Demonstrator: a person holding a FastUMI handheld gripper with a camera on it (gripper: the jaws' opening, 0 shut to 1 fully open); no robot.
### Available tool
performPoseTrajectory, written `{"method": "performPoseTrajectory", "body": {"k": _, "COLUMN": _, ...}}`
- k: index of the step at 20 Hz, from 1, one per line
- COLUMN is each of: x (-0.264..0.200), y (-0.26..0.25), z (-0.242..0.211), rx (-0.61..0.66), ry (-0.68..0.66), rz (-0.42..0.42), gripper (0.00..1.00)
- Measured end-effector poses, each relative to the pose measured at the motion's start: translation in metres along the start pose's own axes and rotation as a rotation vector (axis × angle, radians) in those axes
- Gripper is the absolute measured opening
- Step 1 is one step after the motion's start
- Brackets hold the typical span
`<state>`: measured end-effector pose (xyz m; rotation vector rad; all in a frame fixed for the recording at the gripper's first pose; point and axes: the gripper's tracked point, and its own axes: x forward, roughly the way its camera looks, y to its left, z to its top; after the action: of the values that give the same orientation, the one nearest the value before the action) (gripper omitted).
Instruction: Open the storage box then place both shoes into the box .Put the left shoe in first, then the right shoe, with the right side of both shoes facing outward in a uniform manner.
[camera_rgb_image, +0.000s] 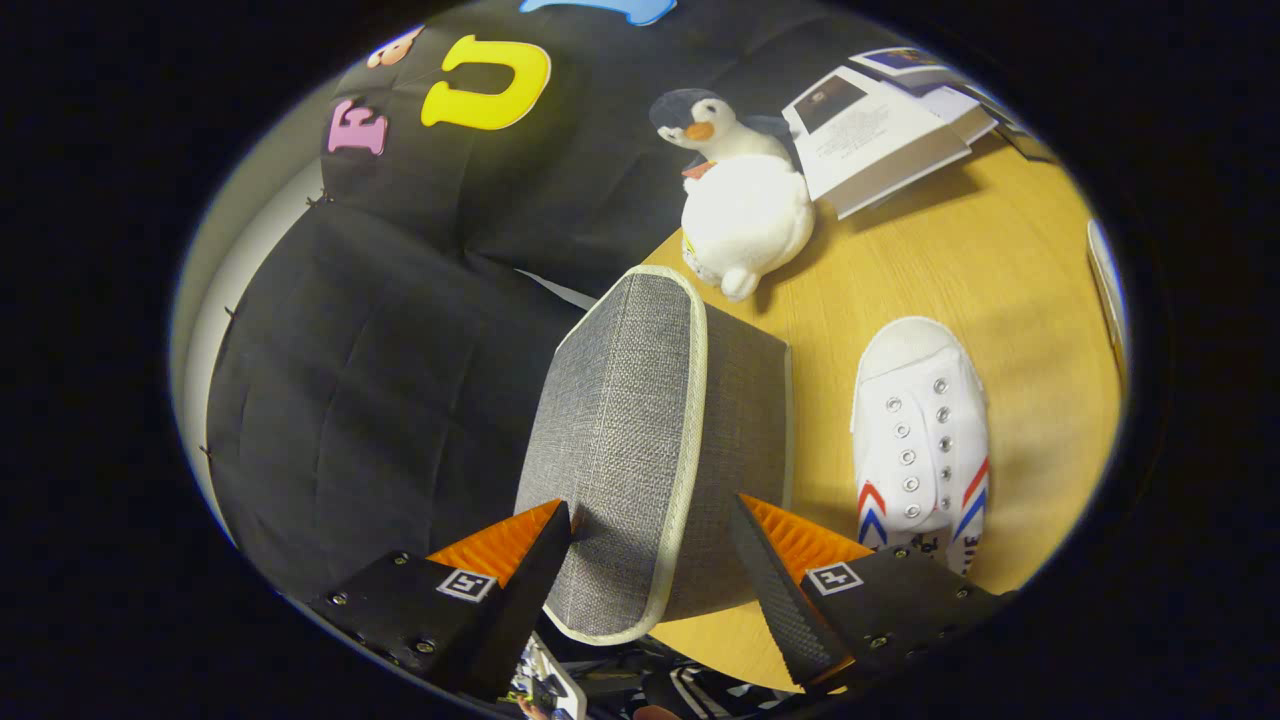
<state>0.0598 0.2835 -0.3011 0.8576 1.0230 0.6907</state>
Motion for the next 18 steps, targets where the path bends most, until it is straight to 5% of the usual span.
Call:
{"method": "performPoseTrajectory", "body": {"k": 4, "x": 0.010, "y": 0.008, "z": -0.001, "rx": 0.082, "ry": 0.018, "rz": 0.051, "gripper": 0.92}}
{"method": "performPoseTrajectory", "body": {"k": 7, "x": 0.011, "y": 0.012, "z": -0.002, "rx": 0.134, "ry": 0.046, "rz": 0.071, "gripper": 0.65}}
{"method": "performPoseTrajectory", "body": {"k": 9, "x": 0.002, "y": 0.019, "z": 0.009, "rx": 0.132, "ry": 0.035, "rz": 0.093, "gripper": 0.55}}
{"method": "performPoseTrajectory", "body": {"k": 11, "x": -0.002, "y": 0.023, "z": 0.014, "rx": 0.133, "ry": 0.040, "rz": 0.068, "gripper": 0.17}}
{"method": "performPoseTrajectory", "body": {"k": 15, "x": -0.007, "y": 0.038, "z": 0.018, "rx": 0.064, "ry": 0.044, "rz": 0.070, "gripper": 0.02}}
{"method": "performPoseTrajectory", "body": {"k": 18, "x": -0.008, "y": 0.062, "z": 0.025, "rx": 0.044, "ry": 0.041, "rz": 0.086, "gripper": 0.02}}
